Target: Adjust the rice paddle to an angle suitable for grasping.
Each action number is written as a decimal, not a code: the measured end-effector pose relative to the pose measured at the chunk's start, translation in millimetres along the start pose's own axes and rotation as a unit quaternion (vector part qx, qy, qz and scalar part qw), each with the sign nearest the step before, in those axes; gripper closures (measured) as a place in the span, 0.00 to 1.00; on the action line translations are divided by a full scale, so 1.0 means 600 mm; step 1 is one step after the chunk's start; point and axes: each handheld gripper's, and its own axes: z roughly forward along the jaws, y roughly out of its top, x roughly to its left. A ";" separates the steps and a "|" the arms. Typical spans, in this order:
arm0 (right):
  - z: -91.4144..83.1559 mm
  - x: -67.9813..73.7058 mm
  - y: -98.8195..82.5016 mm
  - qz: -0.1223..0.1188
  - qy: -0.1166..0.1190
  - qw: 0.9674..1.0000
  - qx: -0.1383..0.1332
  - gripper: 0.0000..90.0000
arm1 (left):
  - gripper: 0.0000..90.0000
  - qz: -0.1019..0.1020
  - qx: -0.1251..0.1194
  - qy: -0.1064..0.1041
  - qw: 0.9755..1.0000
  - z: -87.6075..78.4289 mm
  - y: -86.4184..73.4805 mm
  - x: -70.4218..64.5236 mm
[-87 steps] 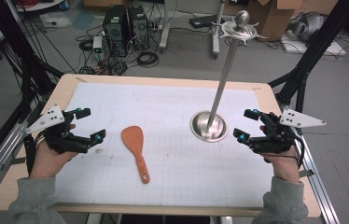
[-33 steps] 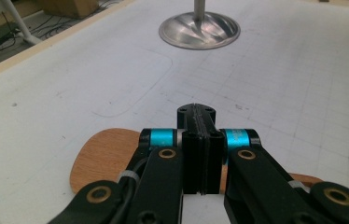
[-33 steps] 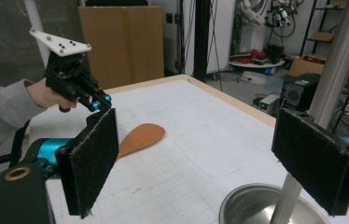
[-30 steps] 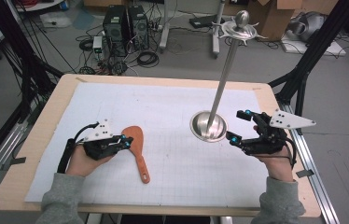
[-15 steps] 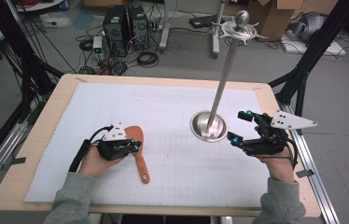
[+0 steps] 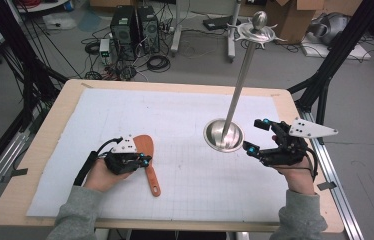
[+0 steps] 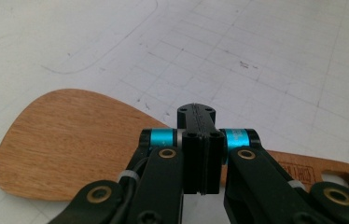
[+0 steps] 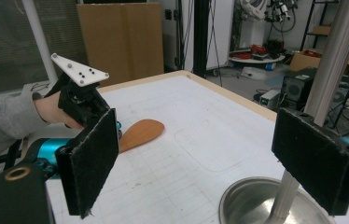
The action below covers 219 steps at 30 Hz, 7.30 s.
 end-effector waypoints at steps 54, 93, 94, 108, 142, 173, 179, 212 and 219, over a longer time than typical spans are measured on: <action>-0.013 -0.006 -0.012 0.015 -0.009 1.000 0.007 0.15 | 0.99 -0.028 0.001 0.004 1.000 0.037 0.022 0.006; -0.021 -0.012 -0.021 0.019 -0.014 1.000 0.018 0.15 | 0.99 -0.014 0.064 0.071 0.995 0.092 0.048 0.041; -0.021 -0.012 -0.021 0.019 -0.014 1.000 0.018 0.15 | 0.99 -0.014 0.067 0.072 0.995 0.090 0.048 0.041; 0.000 -0.014 -0.021 0.017 -0.004 1.000 0.024 0.15 | 0.99 -0.031 0.082 0.069 0.994 0.051 0.026 0.040; 0.039 -0.018 -0.009 0.016 0.027 0.999 0.018 0.15 | 0.99 -0.056 0.039 0.074 0.995 -0.030 -0.033 0.026; 0.033 -0.025 -0.011 0.021 0.023 0.999 0.016 0.15 | 0.99 -0.018 0.031 0.009 0.999 -0.045 -0.041 -0.061; 0.034 -0.024 -0.012 0.019 0.020 0.999 0.018 0.15 | 0.99 -0.007 0.040 0.010 0.999 -0.037 -0.041 -0.068; 0.016 -0.019 -0.024 0.021 0.002 0.999 0.037 0.15 | 0.99 -0.013 0.043 0.044 0.998 0.009 -0.020 -0.047; 0.009 -0.018 -0.028 0.021 -0.003 0.999 0.039 0.15 | 0.99 -0.034 0.044 0.063 0.996 0.017 -0.013 -0.030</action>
